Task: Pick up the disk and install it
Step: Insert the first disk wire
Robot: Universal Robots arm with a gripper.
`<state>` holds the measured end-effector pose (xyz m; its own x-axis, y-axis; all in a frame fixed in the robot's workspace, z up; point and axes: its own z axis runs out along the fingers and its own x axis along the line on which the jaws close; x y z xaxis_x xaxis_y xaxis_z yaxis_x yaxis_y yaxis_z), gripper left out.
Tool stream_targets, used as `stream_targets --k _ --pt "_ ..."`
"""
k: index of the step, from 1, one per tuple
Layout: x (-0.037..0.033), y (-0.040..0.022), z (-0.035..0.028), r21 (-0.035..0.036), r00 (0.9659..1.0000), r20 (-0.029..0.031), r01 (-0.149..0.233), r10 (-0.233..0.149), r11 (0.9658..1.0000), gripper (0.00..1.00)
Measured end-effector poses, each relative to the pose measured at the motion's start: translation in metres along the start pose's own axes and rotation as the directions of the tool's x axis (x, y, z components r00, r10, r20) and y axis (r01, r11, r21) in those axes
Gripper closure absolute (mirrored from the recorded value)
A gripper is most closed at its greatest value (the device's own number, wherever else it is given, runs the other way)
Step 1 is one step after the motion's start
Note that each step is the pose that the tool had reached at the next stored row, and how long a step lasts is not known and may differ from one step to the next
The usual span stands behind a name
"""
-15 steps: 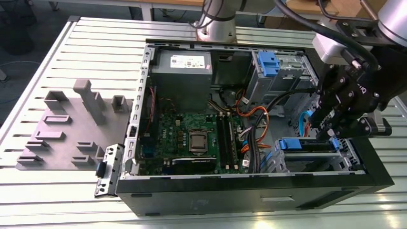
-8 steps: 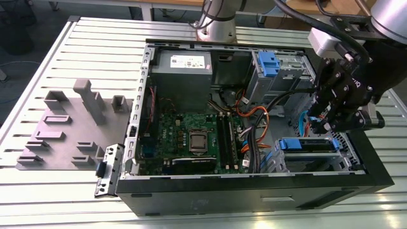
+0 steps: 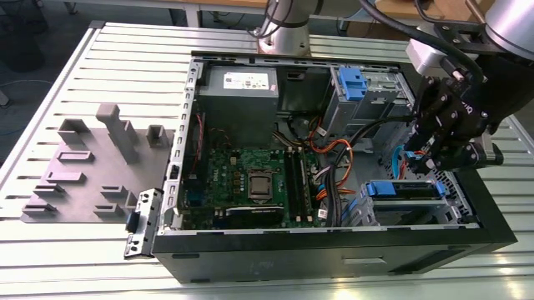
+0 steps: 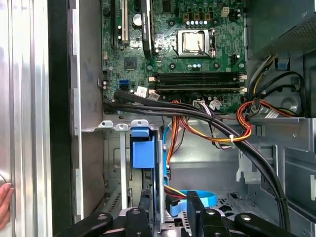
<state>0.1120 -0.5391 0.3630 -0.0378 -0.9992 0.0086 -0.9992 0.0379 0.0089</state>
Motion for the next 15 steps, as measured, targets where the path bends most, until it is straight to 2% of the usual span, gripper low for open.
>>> stream_targets --k 4,9,15 --pt "-0.0007 -0.0036 0.0036 0.0 1.0 0.0 0.0 0.0 1.0 0.58" --pt "-0.0008 -0.0042 0.009 0.0 1.0 0.0001 0.0 0.0 1.0 0.58" --pt "-0.0008 -0.0043 0.0094 0.0001 1.0 0.0 0.0 0.0 1.0 0.58"
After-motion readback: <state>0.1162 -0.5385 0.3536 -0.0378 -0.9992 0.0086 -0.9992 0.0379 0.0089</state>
